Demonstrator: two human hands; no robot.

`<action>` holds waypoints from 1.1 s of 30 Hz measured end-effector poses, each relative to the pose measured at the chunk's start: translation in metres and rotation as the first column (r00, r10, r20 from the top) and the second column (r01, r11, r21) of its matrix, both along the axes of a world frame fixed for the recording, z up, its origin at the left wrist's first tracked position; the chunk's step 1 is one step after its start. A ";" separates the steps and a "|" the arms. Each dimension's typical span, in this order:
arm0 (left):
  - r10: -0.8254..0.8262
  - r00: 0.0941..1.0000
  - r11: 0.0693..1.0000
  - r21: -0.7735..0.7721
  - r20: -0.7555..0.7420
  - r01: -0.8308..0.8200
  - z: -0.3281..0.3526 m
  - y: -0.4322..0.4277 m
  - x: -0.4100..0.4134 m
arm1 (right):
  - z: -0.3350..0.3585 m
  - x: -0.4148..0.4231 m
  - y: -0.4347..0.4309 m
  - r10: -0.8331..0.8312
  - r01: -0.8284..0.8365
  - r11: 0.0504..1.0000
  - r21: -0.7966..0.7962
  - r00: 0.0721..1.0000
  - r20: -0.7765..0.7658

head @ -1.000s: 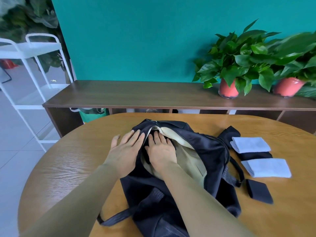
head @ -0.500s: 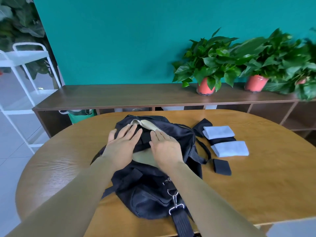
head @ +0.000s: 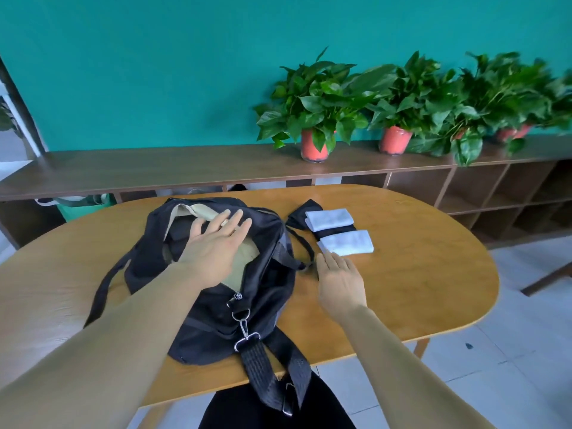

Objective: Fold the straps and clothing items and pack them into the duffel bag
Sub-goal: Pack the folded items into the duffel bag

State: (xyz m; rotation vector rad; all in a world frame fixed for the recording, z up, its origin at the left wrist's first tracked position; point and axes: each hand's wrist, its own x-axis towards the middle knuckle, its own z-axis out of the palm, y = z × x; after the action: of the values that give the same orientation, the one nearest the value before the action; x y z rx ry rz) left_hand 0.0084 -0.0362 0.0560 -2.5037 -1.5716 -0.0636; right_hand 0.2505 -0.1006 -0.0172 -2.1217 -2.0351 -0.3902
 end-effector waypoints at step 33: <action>0.195 0.979 0.976 -0.090 -0.066 -0.200 0.000 -0.003 -0.083 | 0.076 -0.084 0.026 0.201 -0.197 0.881 0.429 0.979 0.037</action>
State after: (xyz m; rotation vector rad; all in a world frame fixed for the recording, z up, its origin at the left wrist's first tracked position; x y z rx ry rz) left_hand -0.0745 -0.0389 0.0557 -2.3796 -1.8312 0.1128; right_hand 0.1661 -0.0746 0.0593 -1.6319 -1.9157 -0.7210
